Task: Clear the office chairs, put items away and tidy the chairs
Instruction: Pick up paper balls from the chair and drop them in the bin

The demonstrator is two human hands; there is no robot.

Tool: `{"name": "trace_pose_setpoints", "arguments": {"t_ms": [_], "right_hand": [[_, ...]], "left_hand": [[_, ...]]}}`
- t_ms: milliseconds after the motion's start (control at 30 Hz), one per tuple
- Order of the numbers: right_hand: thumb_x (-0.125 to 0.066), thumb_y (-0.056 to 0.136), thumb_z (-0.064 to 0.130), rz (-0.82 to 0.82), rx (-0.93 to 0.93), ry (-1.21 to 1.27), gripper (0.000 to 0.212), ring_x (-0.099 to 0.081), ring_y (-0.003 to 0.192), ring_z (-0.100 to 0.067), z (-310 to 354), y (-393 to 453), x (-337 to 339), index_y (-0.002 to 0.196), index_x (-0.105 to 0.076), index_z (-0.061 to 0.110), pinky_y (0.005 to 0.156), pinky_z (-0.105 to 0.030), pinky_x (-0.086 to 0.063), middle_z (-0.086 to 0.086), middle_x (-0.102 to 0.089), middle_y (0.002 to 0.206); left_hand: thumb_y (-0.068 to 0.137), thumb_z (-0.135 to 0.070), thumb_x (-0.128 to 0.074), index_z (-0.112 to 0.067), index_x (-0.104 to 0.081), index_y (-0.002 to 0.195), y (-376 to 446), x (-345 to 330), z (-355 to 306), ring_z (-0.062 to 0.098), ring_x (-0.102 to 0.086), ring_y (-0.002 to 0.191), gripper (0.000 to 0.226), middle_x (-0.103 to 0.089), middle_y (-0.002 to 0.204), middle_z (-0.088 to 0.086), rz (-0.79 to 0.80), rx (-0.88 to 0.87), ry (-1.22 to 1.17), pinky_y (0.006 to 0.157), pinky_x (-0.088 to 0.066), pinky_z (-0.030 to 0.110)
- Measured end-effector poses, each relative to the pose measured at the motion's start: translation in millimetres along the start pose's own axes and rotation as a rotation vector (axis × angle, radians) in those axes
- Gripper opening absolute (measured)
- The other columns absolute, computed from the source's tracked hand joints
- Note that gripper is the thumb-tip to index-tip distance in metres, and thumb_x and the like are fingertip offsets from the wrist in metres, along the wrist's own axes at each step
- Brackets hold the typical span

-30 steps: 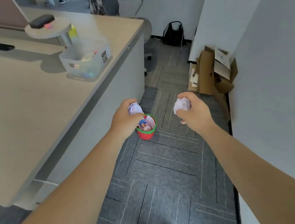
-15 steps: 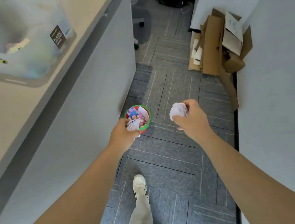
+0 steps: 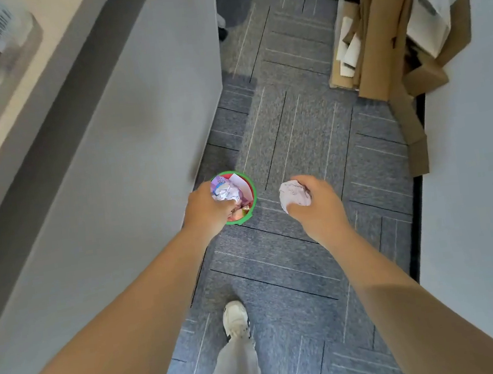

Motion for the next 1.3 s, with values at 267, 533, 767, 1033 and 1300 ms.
{"name": "trace_pose_setpoints", "arguments": {"t_ms": [267,533,767,1033,1300], "right_hand": [[-0.057,0.082,0.001,0.065,0.047,-0.230,0.050,-0.045,0.122,-0.031,22.8,48.8,-55.1,0.130,-0.046,0.007,0.097,-0.034,-0.040,-0.014,-0.052,0.132],[-0.053,0.089,0.009,0.139,0.117,-0.402,0.041,-0.038,0.130,-0.030,43.4,45.8,-58.6,0.130,-0.047,0.005,0.104,-0.036,-0.035,-0.014,-0.045,0.138],[-0.050,0.092,0.012,0.204,0.146,-0.253,0.032,-0.054,0.115,-0.027,87.3,3.3,-9.5,0.124,-0.054,0.008,0.096,-0.034,-0.043,-0.013,-0.058,0.126],[-0.052,0.092,0.015,0.218,0.428,-0.303,0.032,-0.055,0.113,-0.023,170.3,-78.5,39.0,0.122,-0.054,0.009,0.089,-0.027,-0.041,-0.010,-0.061,0.124],[-0.048,0.093,0.014,0.438,0.798,-0.478,0.033,-0.053,0.119,-0.025,233.9,-223.5,-15.1,0.126,-0.051,0.008,0.099,-0.036,-0.042,-0.010,-0.056,0.132]], "left_hand": [[0.091,-0.021,-0.054,-0.007,-0.048,0.130,20.6,18.5,27.8,0.031,-0.047,0.124,0.043,-0.049,0.135,0.016,0.037,-0.064,0.349,0.099,-0.039,0.035],[0.090,-0.023,-0.053,-0.008,-0.049,0.129,14.2,37.8,17.4,0.033,-0.048,0.123,0.041,-0.050,0.133,0.017,0.029,-0.141,0.478,0.101,-0.042,0.039],[0.090,-0.021,-0.054,-0.006,-0.051,0.122,-38.0,61.2,-23.5,0.030,-0.054,0.116,0.035,-0.057,0.127,0.014,0.011,-0.199,0.385,0.095,-0.044,0.034],[0.092,-0.023,-0.052,-0.009,-0.044,0.133,-148.4,133.3,-44.0,0.027,-0.048,0.126,0.045,-0.049,0.139,0.011,-0.219,-0.203,0.286,0.105,-0.038,0.034],[0.091,-0.025,-0.054,-0.012,-0.041,0.135,-320.0,189.9,54.9,0.028,-0.051,0.119,0.047,-0.053,0.133,0.011,-0.598,0.030,0.063,0.101,-0.041,0.037]]}}
Point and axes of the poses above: each hand's wrist, its own y-axis towards the middle knuckle, its own x-axis out of the back of the hand, z = x × y, the point moved 7 cm from there along y, towards the middle knuckle
